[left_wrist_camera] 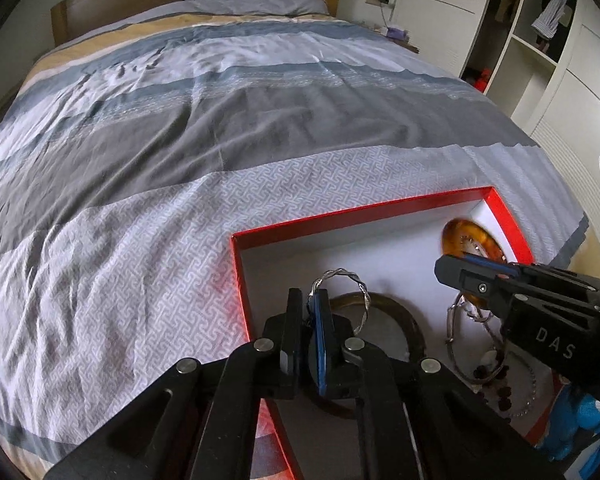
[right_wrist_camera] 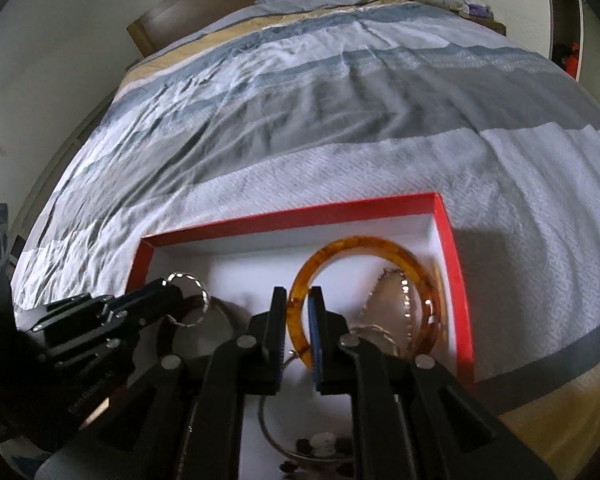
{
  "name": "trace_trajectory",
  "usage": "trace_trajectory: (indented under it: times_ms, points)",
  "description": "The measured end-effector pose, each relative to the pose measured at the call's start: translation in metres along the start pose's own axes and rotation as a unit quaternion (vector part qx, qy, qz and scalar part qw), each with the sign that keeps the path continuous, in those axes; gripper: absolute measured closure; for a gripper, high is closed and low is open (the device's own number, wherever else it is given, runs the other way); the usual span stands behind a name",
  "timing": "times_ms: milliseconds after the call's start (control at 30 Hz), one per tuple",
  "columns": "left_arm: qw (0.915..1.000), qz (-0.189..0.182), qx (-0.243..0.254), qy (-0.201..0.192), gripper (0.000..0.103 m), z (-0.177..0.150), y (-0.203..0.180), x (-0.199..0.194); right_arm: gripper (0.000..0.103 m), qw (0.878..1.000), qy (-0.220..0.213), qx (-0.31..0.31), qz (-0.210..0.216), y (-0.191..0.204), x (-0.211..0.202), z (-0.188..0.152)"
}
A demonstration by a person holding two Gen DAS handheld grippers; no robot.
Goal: Organize jewelry
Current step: 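Carry the twisted ring in the left tool while the right tool carries the amber bangle into the red box, then open the left tool to drop the twisted ring while the right tool releases the amber bangle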
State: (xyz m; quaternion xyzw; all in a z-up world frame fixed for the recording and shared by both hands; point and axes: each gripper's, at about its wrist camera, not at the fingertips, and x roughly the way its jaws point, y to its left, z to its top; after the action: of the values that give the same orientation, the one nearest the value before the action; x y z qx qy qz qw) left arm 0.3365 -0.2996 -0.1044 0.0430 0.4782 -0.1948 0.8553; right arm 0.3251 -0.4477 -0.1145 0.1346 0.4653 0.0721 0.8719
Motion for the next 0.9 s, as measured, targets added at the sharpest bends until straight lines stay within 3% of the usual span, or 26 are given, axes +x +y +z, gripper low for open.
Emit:
trace_trajectory:
  times_ms: [200, 300, 500, 900]
  points:
    - [1.0, -0.002, -0.007, 0.003, 0.09, 0.0, 0.0, -0.002, 0.087, 1.0, 0.001, 0.0, -0.009, -0.004, -0.003, -0.003]
    - [0.9999, -0.008, -0.007, 0.005, 0.084, -0.001, -0.002, -0.004, 0.076, 1.0, -0.006, 0.004, -0.008, -0.005, -0.01, -0.005]
    - [1.0, -0.005, -0.002, -0.005, 0.064, -0.003, -0.012, -0.018, 0.072, 1.0, -0.024, -0.007, -0.017, -0.004, -0.03, -0.005]
    - [0.9988, 0.016, -0.019, -0.043, 0.038, -0.028, -0.01, -0.092, 0.059, 0.996, -0.062, -0.02, -0.059, 0.006, -0.097, -0.034]
